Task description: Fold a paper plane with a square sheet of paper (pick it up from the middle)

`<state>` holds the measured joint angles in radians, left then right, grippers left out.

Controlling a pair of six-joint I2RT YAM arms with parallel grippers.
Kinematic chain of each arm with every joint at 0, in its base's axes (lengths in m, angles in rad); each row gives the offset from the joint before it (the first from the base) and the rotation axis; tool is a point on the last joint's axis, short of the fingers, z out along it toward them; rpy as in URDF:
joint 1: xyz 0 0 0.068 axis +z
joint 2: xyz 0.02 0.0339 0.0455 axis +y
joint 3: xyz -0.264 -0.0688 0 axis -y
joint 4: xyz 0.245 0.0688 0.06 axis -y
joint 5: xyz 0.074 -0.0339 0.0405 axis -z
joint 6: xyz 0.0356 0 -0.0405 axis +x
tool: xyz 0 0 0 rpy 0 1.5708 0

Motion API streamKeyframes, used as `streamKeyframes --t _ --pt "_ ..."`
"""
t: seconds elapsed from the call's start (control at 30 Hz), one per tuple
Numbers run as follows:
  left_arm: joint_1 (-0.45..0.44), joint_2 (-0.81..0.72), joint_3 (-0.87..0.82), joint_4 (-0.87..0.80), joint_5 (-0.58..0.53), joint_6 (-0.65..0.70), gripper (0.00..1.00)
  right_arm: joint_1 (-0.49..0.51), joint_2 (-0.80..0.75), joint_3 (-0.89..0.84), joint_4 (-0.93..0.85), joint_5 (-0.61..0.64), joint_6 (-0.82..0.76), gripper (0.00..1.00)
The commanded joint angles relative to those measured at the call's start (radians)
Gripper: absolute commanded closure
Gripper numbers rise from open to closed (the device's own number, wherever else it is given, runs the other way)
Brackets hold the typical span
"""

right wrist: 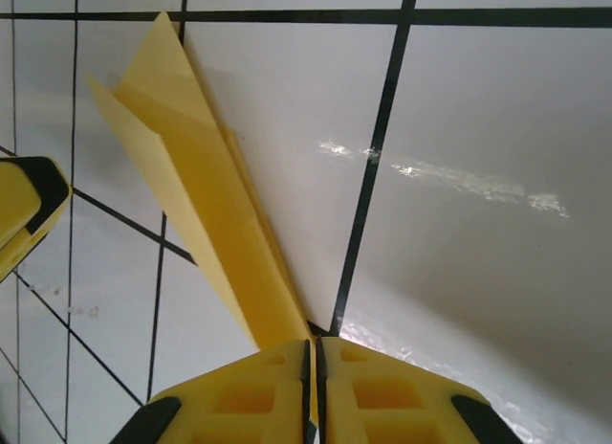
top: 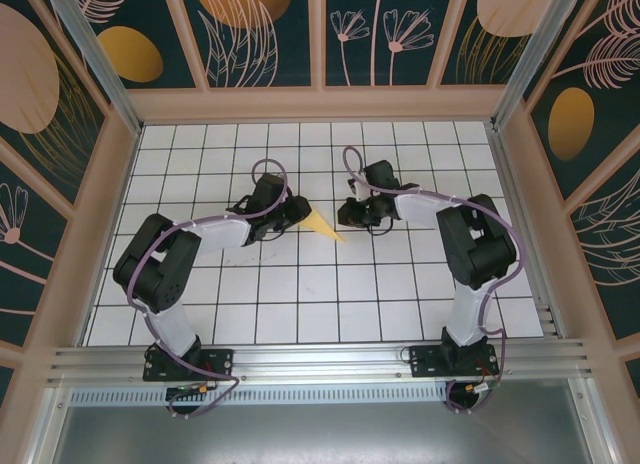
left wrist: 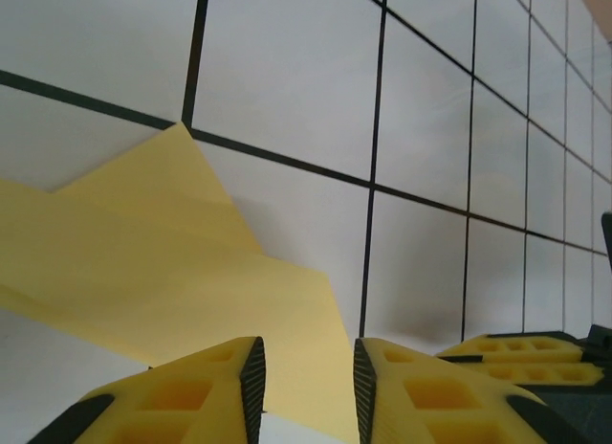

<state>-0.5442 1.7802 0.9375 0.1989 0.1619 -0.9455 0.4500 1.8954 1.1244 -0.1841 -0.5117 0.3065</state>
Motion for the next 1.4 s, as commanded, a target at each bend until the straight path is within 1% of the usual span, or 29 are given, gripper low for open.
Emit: streamKeyframes --t 0.0,0.13,0.23,0.4,0.47,0.6,0.67,0.73,0.87,0.9,0.97,1.13,1.23,1.27,1.37 --pt "-0.014 0.026 0.055 -0.066 -0.02 -0.024 0.63 0.012 0.047 0.033 -0.033 0.025 0.005 0.9" --pt "-0.022 0.047 0.085 -0.1 -0.015 -0.03 0.58 0.029 0.073 0.054 -0.045 0.003 -0.013 0.92" --pt "-0.026 0.056 0.101 -0.124 -0.012 -0.034 0.55 0.043 0.069 0.051 -0.036 -0.043 -0.031 0.9" --pt "-0.029 0.063 0.106 -0.167 -0.014 -0.047 0.49 0.069 0.05 0.037 -0.026 -0.051 -0.056 0.78" --pt "-0.03 0.061 0.101 -0.179 -0.015 -0.05 0.48 0.077 0.052 0.034 -0.027 -0.043 -0.061 0.75" --pt "-0.03 0.049 0.083 -0.179 -0.018 -0.062 0.48 0.087 0.05 0.029 -0.027 -0.028 -0.066 0.71" --pt "-0.031 0.036 0.066 -0.167 -0.019 -0.073 0.5 0.088 0.053 0.029 -0.031 -0.013 -0.065 0.7" --pt "-0.031 0.025 0.054 -0.158 -0.022 -0.087 0.55 0.088 0.052 0.031 -0.035 -0.005 -0.063 0.69" --pt "-0.03 0.011 0.041 -0.124 -0.012 -0.117 0.73 0.088 0.042 0.031 -0.026 0.002 -0.052 0.69" --pt "-0.031 0.009 0.011 -0.12 -0.01 -0.122 0.78 0.087 0.034 0.029 -0.02 0.005 -0.047 0.68" --pt "-0.03 -0.001 -0.001 -0.109 -0.011 -0.134 0.84 0.085 0.01 0.027 -0.009 0.023 -0.03 0.68" --pt "-0.031 -0.049 -0.003 -0.103 -0.026 -0.117 0.93 0.056 -0.11 -0.015 0.058 0.122 0.036 0.61" --pt "-0.03 -0.06 -0.002 -0.068 -0.004 -0.083 1.0 0.022 -0.205 -0.072 0.115 0.199 0.076 0.56" --pt "-0.031 -0.091 -0.001 -0.051 0.009 -0.07 1.0 0.009 -0.234 -0.093 0.133 0.222 0.09 0.55" --pt "-0.03 -0.096 0.022 -0.003 0.067 -0.013 1.0 -0.046 -0.332 -0.169 0.19 0.269 0.144 0.5"
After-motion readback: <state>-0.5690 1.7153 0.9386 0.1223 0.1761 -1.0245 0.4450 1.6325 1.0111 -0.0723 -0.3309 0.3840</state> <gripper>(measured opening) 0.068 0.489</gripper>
